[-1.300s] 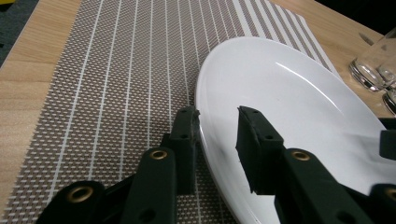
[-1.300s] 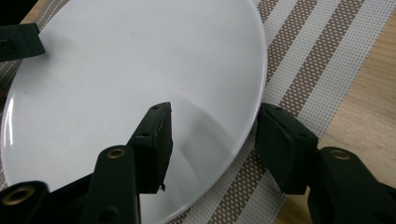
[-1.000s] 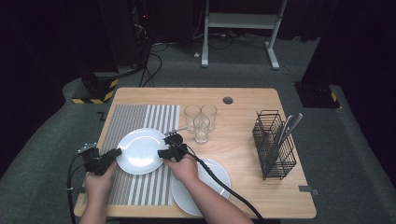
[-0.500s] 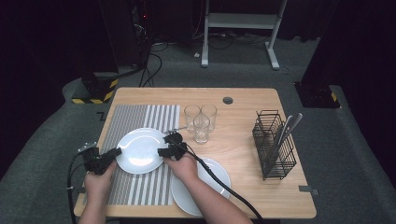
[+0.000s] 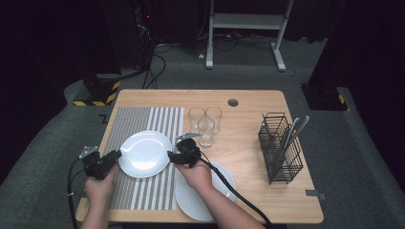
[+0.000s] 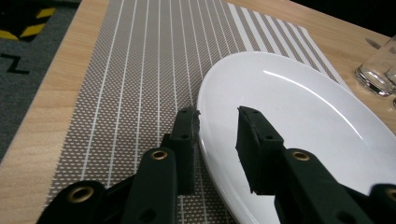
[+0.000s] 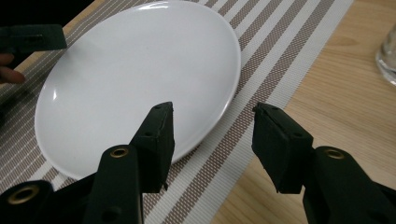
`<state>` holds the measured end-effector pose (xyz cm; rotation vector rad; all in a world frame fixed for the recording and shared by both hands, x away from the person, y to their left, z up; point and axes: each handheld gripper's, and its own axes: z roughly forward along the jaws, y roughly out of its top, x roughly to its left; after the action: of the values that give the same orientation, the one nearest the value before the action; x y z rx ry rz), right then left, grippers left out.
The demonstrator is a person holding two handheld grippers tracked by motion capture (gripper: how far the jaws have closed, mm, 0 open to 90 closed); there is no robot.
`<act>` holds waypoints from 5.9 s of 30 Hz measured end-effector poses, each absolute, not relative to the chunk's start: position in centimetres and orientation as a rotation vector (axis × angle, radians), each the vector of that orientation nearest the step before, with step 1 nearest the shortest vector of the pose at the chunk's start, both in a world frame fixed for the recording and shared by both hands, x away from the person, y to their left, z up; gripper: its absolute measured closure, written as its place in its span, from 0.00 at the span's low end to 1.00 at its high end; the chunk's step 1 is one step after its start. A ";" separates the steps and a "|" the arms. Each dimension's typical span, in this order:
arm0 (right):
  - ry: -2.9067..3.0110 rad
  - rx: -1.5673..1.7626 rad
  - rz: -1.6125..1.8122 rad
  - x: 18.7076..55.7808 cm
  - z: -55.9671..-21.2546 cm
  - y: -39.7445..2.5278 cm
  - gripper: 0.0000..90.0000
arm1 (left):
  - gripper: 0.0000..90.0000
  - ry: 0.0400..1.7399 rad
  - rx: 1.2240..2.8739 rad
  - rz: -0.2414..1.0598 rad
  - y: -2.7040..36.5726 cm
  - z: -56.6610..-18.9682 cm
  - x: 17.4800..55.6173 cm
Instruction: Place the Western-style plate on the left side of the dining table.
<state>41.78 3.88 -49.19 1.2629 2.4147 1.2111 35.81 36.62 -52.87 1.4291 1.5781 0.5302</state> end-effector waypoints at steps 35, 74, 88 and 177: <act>2.215 1.015 1.244 37.5 -48.3 -7.0 0.55 | 0.61 1.264 1.734 0.771 26.7 -51.0 32.6; 2.167 0.983 1.229 36.7 -48.7 -10.0 0.63 | 0.52 1.294 1.735 0.768 23.8 -53.4 30.1; 2.118 0.942 1.277 36.8 -47.5 -10.1 0.63 | 0.51 1.309 1.771 0.782 23.5 -53.4 30.2; 1.731 0.893 1.388 36.0 -37.7 -18.8 0.62 | 0.47 1.335 1.765 0.704 23.9 -53.5 30.6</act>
<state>35.99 -18.76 -37.67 0.8926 1.7310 1.3879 30.56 23.92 -53.51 1.7648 1.3345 0.7042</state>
